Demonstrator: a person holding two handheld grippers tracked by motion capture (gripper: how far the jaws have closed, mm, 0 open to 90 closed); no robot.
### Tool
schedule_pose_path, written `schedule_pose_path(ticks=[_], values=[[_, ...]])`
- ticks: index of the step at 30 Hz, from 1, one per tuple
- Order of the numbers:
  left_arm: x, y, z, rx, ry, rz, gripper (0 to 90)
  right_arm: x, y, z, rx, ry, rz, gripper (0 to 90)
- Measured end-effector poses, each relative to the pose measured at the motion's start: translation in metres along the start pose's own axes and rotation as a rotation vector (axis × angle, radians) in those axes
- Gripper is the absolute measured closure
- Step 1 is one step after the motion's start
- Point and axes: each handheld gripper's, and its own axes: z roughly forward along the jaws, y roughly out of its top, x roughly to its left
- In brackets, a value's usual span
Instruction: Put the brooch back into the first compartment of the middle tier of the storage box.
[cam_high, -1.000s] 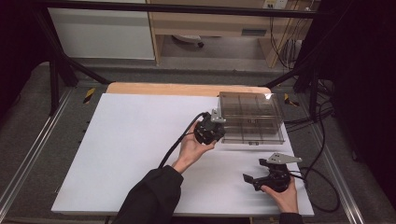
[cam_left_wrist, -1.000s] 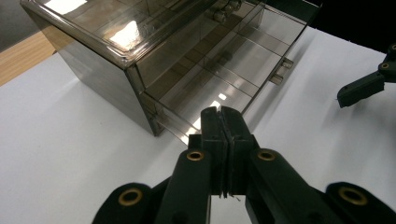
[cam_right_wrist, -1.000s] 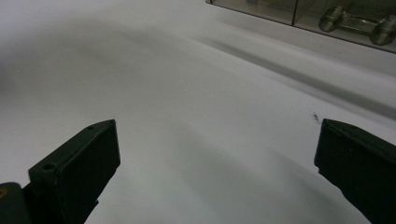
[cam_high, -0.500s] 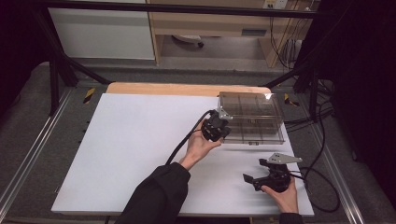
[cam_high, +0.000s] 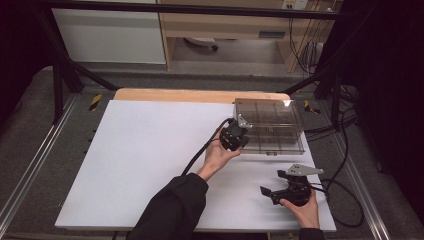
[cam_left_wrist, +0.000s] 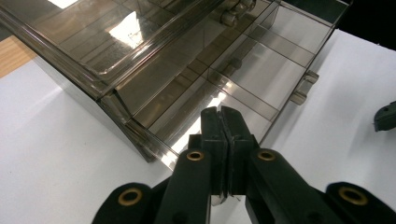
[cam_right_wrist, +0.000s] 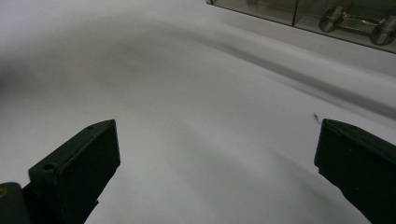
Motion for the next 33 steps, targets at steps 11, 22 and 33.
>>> schedule_pose_path(ticks=[11, 22, 33], values=[[-0.001, -0.004, 0.016, 0.026, -0.005, -0.007, 88.1, 0.000, 0.000, 0.000, -0.002, 0.000, -0.001, 0.6], [-0.002, -0.007, 0.021, 0.044, -0.006, 0.005, 87.7, 0.000, 0.000, 0.000, 0.001, 0.002, 0.002, 0.6], [-0.003, -0.005, 0.016, 0.035, -0.011, 0.020, 82.7, 0.000, 0.000, 0.000, 0.001, 0.001, -0.003, 0.6]])
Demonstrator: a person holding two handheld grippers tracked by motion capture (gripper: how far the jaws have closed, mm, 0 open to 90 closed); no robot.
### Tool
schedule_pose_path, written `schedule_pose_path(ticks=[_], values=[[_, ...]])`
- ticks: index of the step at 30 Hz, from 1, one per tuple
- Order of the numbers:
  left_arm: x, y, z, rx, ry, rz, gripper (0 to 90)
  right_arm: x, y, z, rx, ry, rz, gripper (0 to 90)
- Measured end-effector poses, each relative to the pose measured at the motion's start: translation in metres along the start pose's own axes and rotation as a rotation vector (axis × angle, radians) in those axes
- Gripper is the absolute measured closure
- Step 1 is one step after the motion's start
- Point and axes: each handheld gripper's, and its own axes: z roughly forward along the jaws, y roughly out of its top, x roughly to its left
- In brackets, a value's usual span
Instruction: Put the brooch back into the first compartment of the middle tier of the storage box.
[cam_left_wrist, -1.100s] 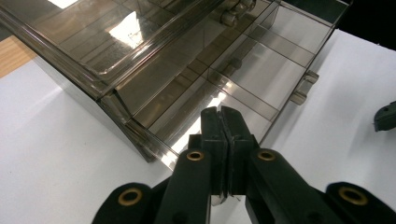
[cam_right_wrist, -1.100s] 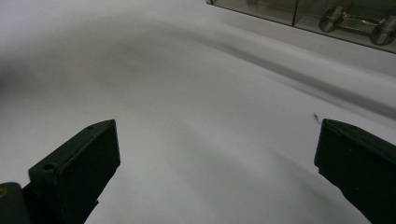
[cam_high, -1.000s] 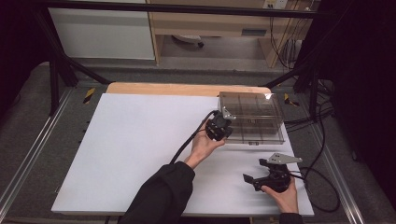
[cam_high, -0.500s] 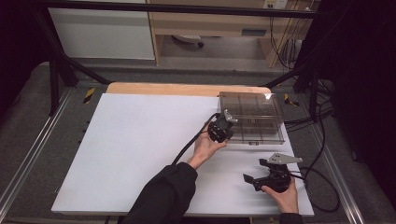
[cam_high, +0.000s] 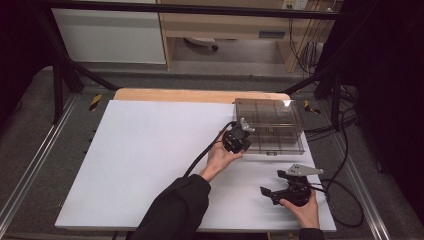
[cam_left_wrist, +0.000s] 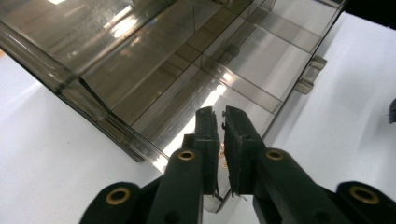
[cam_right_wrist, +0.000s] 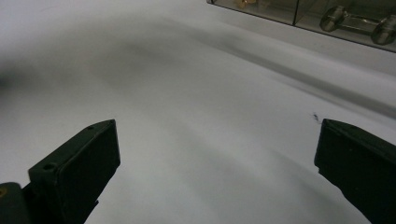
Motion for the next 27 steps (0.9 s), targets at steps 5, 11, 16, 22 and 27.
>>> schedule_pose_path(ticks=[5, 11, 16, 22, 27], values=[[-0.001, 0.002, -0.011, -0.021, 0.004, 0.009, 77.1, 0.000, 0.000, 0.000, 0.001, -0.001, 0.002, 0.6], [-0.001, -0.003, -0.029, -0.045, 0.020, 0.024, 71.1, 0.000, 0.000, 0.001, 0.004, 0.000, 0.000, 0.6], [0.002, -0.010, -0.038, -0.049, 0.024, 0.012, 66.5, 0.000, 0.000, 0.000, 0.003, -0.001, 0.001, 0.6], [0.005, -0.022, -0.052, -0.056, 0.037, 0.009, 59.1, 0.001, 0.000, 0.001, 0.007, -0.001, 0.003, 0.6], [0.010, -0.034, -0.063, -0.059, 0.037, -0.017, 52.1, 0.000, 0.000, 0.001, 0.007, -0.003, 0.003, 0.6]])
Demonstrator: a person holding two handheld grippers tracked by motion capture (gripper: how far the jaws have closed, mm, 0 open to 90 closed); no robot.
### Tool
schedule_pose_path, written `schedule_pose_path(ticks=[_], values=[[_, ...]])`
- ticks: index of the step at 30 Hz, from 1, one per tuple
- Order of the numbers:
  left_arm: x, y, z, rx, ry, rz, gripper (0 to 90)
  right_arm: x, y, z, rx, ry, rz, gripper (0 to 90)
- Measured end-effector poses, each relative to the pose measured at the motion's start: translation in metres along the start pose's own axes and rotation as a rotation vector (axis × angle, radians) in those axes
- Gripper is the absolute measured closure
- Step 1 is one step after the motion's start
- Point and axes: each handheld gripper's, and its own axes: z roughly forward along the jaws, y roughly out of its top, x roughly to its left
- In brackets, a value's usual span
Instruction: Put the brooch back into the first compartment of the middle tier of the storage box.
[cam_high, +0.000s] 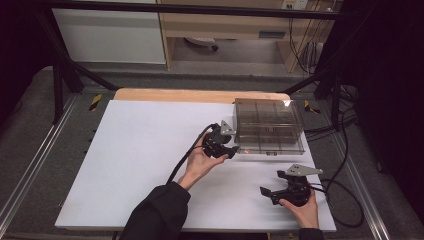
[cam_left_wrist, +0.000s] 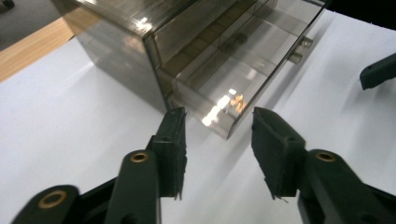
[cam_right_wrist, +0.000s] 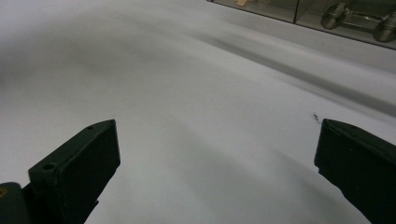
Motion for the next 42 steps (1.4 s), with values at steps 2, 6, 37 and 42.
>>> schedule_pose_path(ticks=[2, 6, 37, 42], values=[[0.003, -0.005, -0.005, 0.003, 0.004, -0.007, 48.4, 0.000, 0.000, 0.001, 0.001, 0.000, 0.000, 0.6], [0.009, -0.016, -0.014, -0.003, 0.012, -0.027, 42.9, 0.001, 0.000, 0.001, 0.002, -0.001, 0.004, 0.6], [0.047, -0.112, -0.083, -0.038, 0.069, -0.138, 10.3, 0.001, -0.001, 0.003, 0.019, -0.010, 0.001, 0.6], [0.049, -0.126, -0.094, -0.038, 0.085, -0.145, 7.7, 0.001, -0.001, 0.003, 0.018, -0.010, 0.001, 0.5]])
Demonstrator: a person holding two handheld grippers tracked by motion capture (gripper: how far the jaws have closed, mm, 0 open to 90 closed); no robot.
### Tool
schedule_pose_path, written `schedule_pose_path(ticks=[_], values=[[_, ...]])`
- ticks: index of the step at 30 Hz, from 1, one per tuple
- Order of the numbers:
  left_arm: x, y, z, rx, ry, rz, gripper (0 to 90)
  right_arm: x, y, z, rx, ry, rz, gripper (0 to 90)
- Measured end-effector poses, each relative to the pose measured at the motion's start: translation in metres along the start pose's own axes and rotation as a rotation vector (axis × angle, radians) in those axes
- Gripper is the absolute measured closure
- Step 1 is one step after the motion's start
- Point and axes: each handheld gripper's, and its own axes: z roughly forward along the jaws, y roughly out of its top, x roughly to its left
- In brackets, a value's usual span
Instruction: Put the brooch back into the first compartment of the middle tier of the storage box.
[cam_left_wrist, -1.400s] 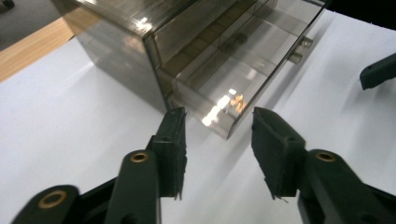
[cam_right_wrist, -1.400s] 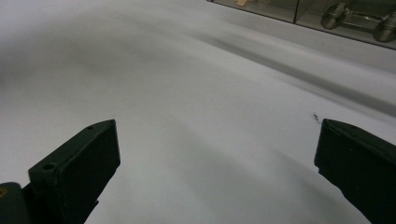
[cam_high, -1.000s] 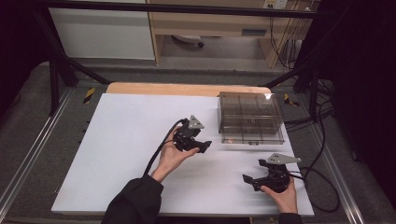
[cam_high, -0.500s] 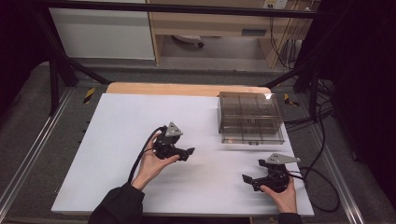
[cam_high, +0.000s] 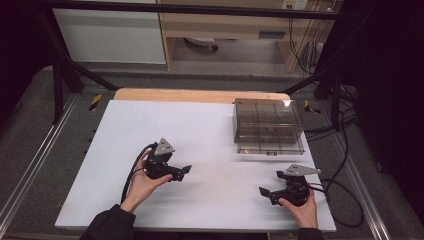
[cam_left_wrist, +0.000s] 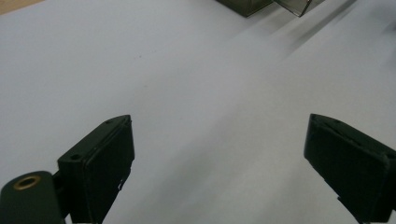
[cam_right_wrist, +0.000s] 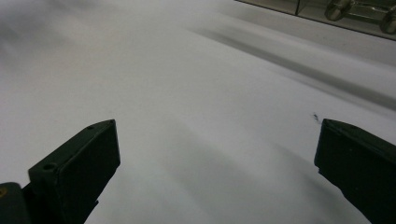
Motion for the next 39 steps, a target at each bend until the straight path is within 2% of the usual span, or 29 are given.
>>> schedule_pose_path(ticks=[7, 13, 32, 39], values=[[0.009, -0.020, -0.013, 0.005, 0.019, -0.025, 6.0, 0.000, 0.000, 0.000, 0.002, -0.002, 0.001, 0.5], [0.014, -0.032, -0.026, -0.004, 0.031, -0.031, 5.8, 0.000, 0.000, 0.000, 0.002, -0.003, 0.002, 0.5], [0.029, -0.077, -0.055, -0.030, 0.047, -0.068, 5.8, 0.000, 0.000, 0.000, 0.004, -0.006, 0.007, 0.5], [0.037, -0.090, -0.066, -0.043, 0.065, -0.099, 5.6, 0.000, 0.000, 0.001, 0.011, -0.005, 0.004, 0.5]])
